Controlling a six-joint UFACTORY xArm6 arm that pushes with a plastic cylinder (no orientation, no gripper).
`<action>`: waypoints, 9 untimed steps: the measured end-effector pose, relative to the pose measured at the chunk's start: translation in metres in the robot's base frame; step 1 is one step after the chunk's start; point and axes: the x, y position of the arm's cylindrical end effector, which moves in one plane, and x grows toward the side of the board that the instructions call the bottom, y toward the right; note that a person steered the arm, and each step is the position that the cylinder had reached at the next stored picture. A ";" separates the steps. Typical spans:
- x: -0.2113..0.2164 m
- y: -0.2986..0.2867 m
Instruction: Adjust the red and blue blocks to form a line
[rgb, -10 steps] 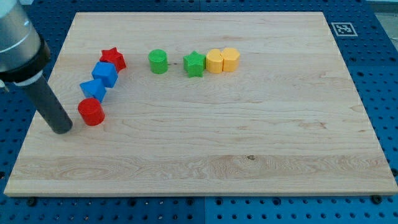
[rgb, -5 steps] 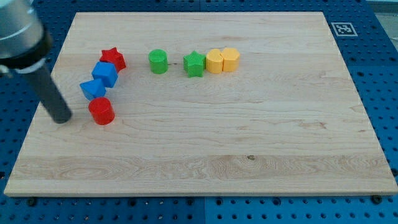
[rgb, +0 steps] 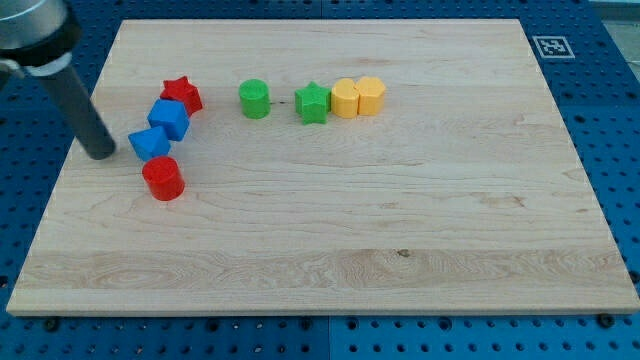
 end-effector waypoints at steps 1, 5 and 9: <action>0.000 0.023; -0.011 -0.005; -0.038 -0.023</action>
